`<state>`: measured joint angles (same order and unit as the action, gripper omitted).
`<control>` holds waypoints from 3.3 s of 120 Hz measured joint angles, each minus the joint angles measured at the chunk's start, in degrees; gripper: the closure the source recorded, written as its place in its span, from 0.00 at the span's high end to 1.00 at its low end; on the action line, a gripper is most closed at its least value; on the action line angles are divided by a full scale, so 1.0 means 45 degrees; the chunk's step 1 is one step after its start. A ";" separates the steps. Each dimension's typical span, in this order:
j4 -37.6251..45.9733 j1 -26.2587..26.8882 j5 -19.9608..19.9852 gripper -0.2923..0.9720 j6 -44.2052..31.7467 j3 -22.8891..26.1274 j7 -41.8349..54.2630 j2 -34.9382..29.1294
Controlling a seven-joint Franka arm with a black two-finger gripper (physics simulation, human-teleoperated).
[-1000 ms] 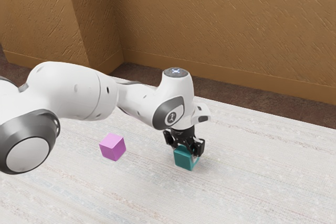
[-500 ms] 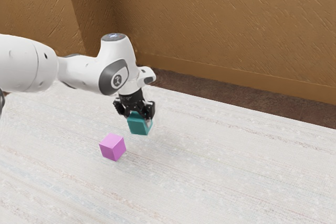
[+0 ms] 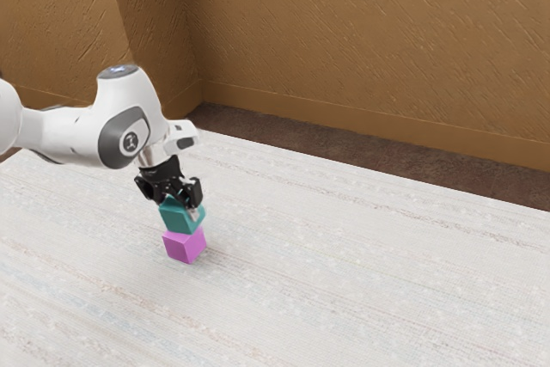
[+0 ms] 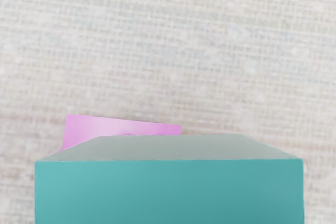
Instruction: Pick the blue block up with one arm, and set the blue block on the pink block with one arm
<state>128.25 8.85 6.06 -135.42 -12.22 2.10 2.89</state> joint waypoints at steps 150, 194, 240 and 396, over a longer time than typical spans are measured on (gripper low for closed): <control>0.0632 -0.0265 0.0387 0.53 -0.0923 -0.0082 0.3222 0.0123; 0.0626 -0.0259 0.0405 0.53 -0.0947 -0.0099 0.2657 0.0199; 0.0495 -0.0273 0.0405 0.53 -0.1008 -0.0102 0.2345 0.0356; 0.0343 -0.0242 0.0490 0.72 -0.0992 -0.0116 0.2402 0.0422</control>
<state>129.80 7.76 8.26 -139.89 -12.74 12.91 4.79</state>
